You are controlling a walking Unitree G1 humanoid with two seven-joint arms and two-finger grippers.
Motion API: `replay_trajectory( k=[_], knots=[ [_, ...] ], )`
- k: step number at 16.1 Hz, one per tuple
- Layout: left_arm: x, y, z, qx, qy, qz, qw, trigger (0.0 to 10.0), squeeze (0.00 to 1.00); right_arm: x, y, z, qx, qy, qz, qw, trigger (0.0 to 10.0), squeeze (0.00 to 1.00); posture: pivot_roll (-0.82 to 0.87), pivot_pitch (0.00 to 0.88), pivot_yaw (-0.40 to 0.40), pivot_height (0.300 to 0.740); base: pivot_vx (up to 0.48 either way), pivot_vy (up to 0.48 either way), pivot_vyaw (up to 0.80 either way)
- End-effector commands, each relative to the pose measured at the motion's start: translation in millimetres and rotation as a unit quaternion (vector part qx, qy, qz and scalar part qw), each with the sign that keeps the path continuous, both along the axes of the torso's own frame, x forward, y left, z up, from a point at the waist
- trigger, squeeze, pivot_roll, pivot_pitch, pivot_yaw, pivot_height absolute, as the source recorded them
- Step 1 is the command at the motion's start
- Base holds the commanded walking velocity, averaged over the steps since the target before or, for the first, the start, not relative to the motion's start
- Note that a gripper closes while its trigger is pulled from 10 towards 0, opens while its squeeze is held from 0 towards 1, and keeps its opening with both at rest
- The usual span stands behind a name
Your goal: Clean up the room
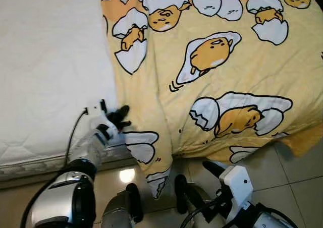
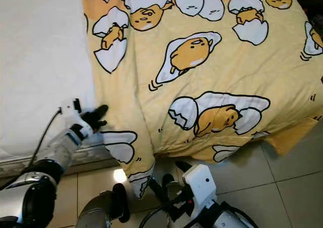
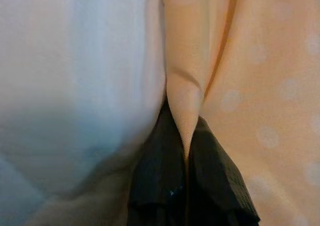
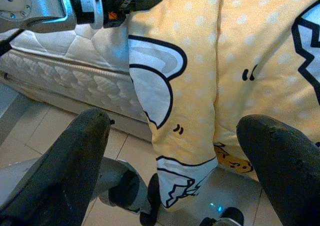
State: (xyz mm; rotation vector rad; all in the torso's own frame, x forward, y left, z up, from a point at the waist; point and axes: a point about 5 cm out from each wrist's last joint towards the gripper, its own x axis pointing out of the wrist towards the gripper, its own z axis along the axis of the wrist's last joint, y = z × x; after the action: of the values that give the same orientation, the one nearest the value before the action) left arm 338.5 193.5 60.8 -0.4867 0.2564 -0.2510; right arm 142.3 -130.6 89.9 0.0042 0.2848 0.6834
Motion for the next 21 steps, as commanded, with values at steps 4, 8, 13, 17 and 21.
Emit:
replay_trajectory(
  k=[4,8,13,17,21],
  knots=[
    [-24.9,64.3,-15,0.112,0.052,0.102,0.987,0.0,0.0,-5.6,-1.6,-3,-0.002,0.016,0.005,1.0,10.0,0.0,-0.19,0.332,0.003,0.74,0.0,0.0,0.0],
    [-39.8,95.1,-18,0.171,0.072,0.173,0.967,0.0,0.0,-6.5,-2.7,-5,-0.006,0.02,0.01,1.0,10.0,0.0,-0.2,0.317,-0.004,0.74,0.0,0.0,0.0],
    [-64.7,118.9,-33,0.23,0.122,0.241,0.935,0.0,0.0,-7.9,-5.8,-6,-0.011,0.022,0.013,1.0,10.0,0.0,-0.2,0.297,-0.013,0.74,0.0,0.0,0.0],
    [-63.6,104.4,-40,0.265,0.13,0.221,0.93,10.0,0.0,-6.7,-6.0,-6,-0.012,0.022,0.017,1.0,10.0,0.0,-0.2,0.283,-0.019,0.74,0.0,0.0,0.0],
    [-52.7,77.6,-37,0.287,0.076,0.175,0.939,10.0,0.0,-2.8,-6.7,-7,-0.014,0.019,0.02,1.0,10.0,0.0,-0.19,0.274,-0.021,0.74,0.0,0.0,0.0]
  ],
)
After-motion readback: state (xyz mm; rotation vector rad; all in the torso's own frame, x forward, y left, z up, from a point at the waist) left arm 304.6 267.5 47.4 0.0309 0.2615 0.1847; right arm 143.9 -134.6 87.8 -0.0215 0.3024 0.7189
